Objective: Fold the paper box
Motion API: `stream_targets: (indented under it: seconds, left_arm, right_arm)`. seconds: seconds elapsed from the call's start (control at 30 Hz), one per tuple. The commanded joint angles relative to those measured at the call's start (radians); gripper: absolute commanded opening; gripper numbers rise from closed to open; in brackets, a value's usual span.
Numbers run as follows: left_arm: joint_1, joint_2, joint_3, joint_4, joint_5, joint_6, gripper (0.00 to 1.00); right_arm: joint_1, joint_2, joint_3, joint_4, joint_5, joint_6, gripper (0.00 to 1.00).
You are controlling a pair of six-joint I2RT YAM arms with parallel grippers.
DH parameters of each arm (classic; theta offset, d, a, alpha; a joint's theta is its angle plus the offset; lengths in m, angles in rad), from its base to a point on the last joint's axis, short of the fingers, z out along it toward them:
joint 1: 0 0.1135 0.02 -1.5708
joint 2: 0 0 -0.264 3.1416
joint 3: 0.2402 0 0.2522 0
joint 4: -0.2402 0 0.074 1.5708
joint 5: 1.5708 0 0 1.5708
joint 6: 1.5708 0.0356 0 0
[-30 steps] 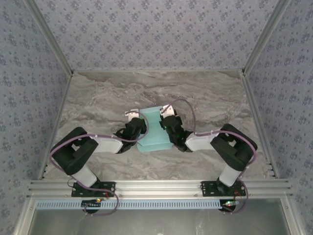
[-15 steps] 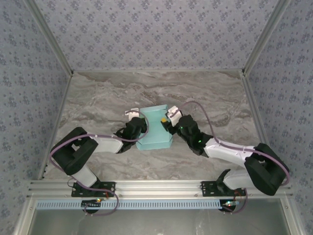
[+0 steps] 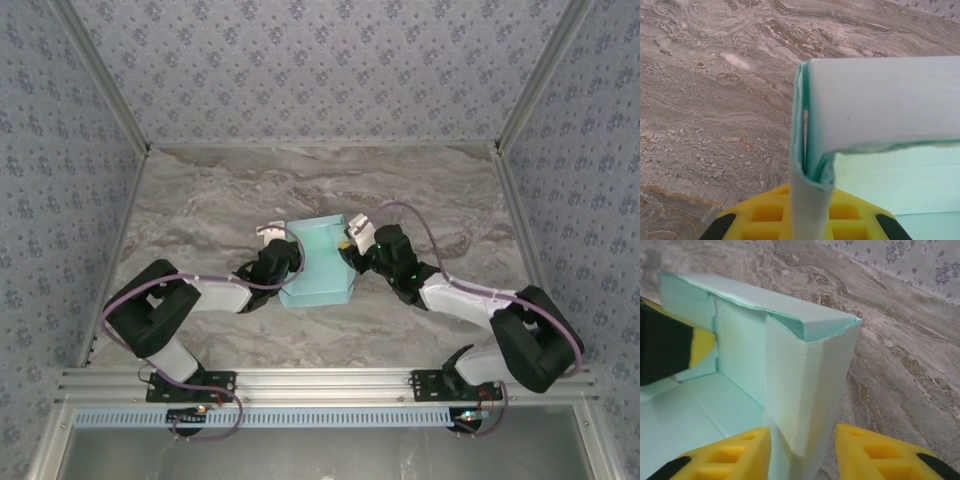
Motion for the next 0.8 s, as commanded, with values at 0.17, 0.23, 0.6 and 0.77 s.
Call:
stream_targets:
  seconds: [0.17,0.23,0.6,0.77]
  left_arm:
    - [-0.006,-0.009,0.034,0.022,0.023,-0.017,0.00]
    - [-0.007,-0.008,0.039,0.021,0.034,-0.027,0.00]
    - [-0.053,-0.018,0.072,-0.038,0.058,-0.142,0.00]
    - [-0.056,-0.032,0.087,-0.084,0.097,-0.232,0.00]
  right_arm:
    - [0.079,0.167,0.101,0.162,0.231,0.006,0.17]
    - [0.127,0.216,0.127,0.191,0.343,-0.017,0.11]
    - [0.160,0.380,0.223,0.149,0.688,0.103,0.12]
    - [0.132,0.371,0.249,0.015,0.673,0.091,0.05]
